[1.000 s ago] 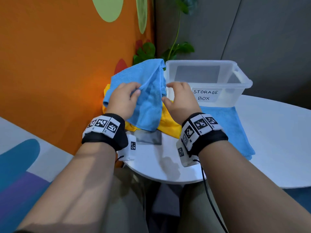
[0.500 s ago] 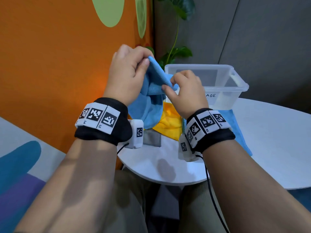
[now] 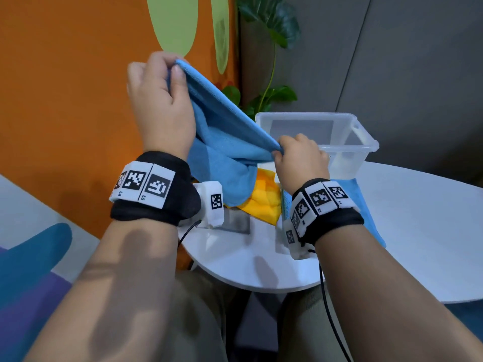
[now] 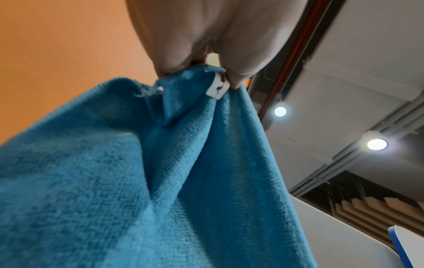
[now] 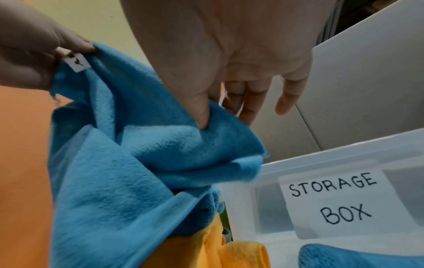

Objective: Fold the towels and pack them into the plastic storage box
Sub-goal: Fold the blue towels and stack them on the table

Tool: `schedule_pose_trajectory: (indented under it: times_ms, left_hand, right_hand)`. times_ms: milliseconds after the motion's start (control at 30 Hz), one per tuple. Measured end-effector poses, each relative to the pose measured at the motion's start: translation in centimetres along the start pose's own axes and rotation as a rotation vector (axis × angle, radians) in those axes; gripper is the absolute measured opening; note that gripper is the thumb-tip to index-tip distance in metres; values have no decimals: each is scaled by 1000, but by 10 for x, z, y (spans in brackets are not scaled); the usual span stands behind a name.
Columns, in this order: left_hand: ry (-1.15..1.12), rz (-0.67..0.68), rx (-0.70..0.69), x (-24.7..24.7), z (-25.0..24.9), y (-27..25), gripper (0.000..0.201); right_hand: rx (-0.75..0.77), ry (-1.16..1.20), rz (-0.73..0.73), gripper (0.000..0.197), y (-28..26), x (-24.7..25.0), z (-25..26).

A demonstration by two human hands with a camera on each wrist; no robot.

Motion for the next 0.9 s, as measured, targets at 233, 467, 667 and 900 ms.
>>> schedule_pose_trajectory:
  times_ms: [233,467,667,900]
  left_hand:
    - [3,-126,94,29,14,5,29]
    - [-18,-296,195,64,32,14,27]
    - [104,158,179,13,21,27,23]
    - [158,647,-24,-50,-22,0,17]
  right_hand:
    - [-231,184,-125,23,-1,20,-39]
    - [-284,542,-364,18,-15,72,-70]
    - [-6,559,-171,17,4,65,-10]
    - [290,594,294,44,-4,8,69]
Point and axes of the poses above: each hand's wrist, its own y-axis towards the middle knuckle, its own x-axis out of the back of the hand, z = x × y, the point moved 9 cm from there along y, towards the middle knuckle, and after that the axes turned 12 degrees about z, right-handed, at the moved point
